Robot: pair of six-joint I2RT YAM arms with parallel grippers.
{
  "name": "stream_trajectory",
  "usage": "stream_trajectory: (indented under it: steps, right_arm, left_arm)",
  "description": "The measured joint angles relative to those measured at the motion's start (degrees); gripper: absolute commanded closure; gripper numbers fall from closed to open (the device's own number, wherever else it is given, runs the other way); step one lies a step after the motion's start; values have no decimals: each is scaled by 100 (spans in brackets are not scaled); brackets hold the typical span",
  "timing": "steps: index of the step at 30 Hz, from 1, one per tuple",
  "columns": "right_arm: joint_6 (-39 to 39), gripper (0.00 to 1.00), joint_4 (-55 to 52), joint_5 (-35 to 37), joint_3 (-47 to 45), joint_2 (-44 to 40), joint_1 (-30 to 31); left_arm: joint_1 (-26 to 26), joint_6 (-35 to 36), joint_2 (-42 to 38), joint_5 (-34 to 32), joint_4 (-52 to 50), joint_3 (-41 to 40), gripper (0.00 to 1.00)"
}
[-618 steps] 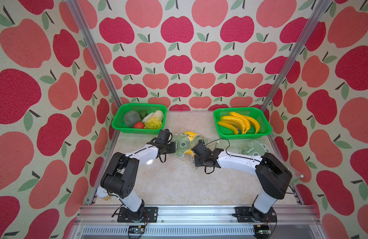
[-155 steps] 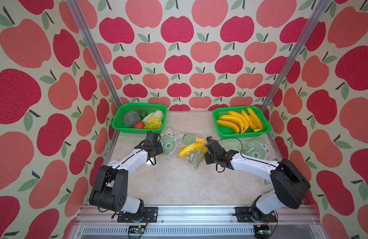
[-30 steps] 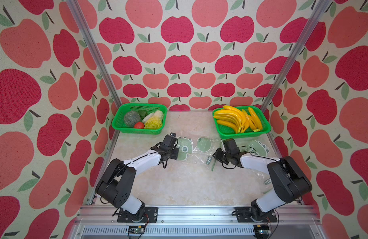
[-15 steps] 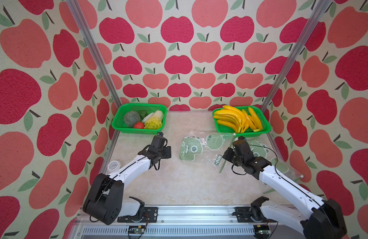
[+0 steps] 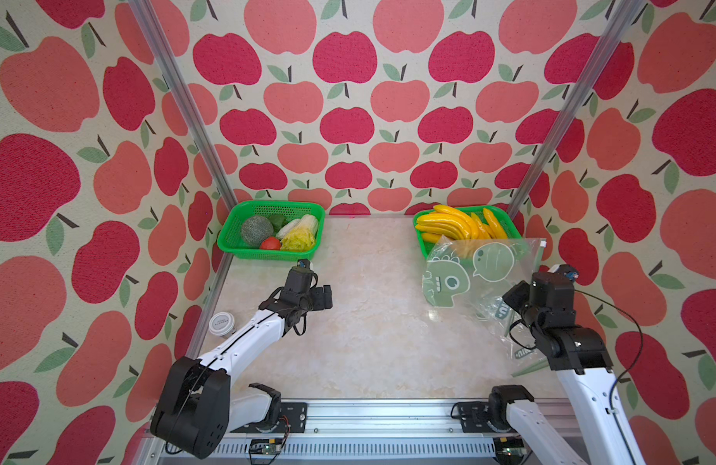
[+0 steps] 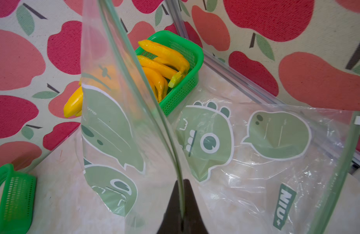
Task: Open the zip-top bag and take out the banana
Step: Place the zipper food storage bag in the zipper food storage bag.
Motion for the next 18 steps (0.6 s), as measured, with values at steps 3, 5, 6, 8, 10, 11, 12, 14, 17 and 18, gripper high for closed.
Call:
stream_trajectory:
  steps: [3, 5, 6, 8, 10, 11, 12, 14, 17, 18]
  right_arm:
    - [-144, 100, -170, 59, 7, -4, -741]
    - [-219, 100, -192, -2, -26, -33, -1303]
    - [-238, 100, -190, -66, -76, -50, -1615]
    - [-262, 100, -188, -210, -232, -98, -2214]
    - [-258, 100, -188, -365, -442, -131, -2726]
    - [-249, 100, -186, -404, -549, -138, -2898]
    - [-216, 100, -184, -476, -680, -149, -3080]
    - [-136, 100, -149, -610, -970, -195, -3373]
    - [39, 99, -55, -802, -1497, -269, -3805]
    - [96, 99, -11, -879, -1679, -275, -3947]
  left_arm:
    - [7, 0, -2, -2, 0, -4, 7]
    - [11, 0, -2, 0, 0, -7, 7]
    - [11, 0, -2, -2, 0, -7, 7]
    - [15, 0, -2, -2, 0, -7, 7]
    - [15, 0, -2, -2, 2, -7, 7]
    - [15, 0, -2, -2, 0, -7, 7]
    - [15, 0, -2, -2, 0, -7, 7]
    - [17, 0, -2, -2, 0, -7, 6]
    - [26, 0, -2, 0, 0, -7, 6]
    - [26, 0, -2, 0, 0, -7, 6]
